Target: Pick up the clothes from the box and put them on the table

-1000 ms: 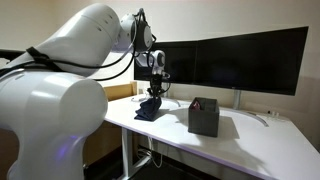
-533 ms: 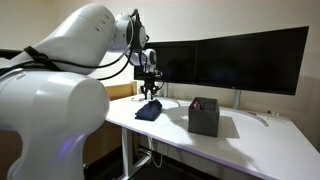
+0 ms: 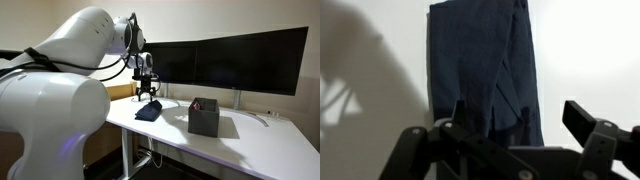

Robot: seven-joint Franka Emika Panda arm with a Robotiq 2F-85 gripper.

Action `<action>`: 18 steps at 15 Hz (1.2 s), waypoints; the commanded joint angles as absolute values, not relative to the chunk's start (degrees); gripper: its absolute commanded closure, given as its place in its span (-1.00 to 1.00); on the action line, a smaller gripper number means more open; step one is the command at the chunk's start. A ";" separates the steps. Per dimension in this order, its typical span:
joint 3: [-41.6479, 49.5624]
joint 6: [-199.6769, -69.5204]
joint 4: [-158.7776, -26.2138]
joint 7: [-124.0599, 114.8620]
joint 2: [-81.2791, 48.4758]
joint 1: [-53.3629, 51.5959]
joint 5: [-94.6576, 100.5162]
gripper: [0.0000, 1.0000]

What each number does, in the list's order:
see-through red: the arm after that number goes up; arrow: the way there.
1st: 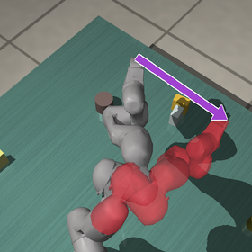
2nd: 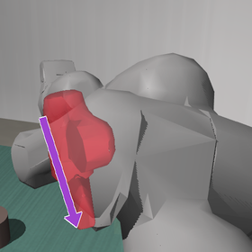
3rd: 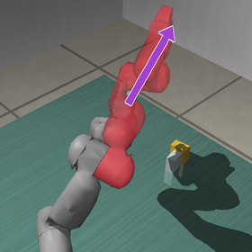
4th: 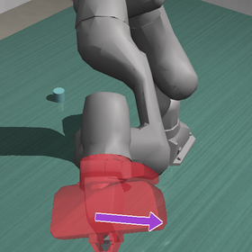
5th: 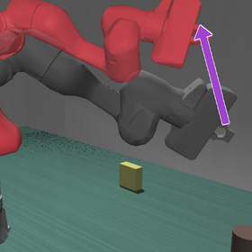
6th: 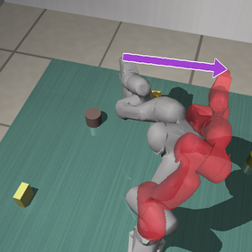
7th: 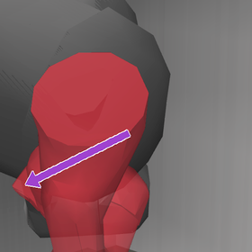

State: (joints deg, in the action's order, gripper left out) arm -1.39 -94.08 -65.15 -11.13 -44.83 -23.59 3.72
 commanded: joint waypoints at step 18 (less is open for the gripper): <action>2.44 -110.29 -81.99 2.89 -22.42 -5.67 6.09 -1.00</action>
State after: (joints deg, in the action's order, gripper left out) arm 3.71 -108.85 -78.19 -1.08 -25.33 -10.15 5.99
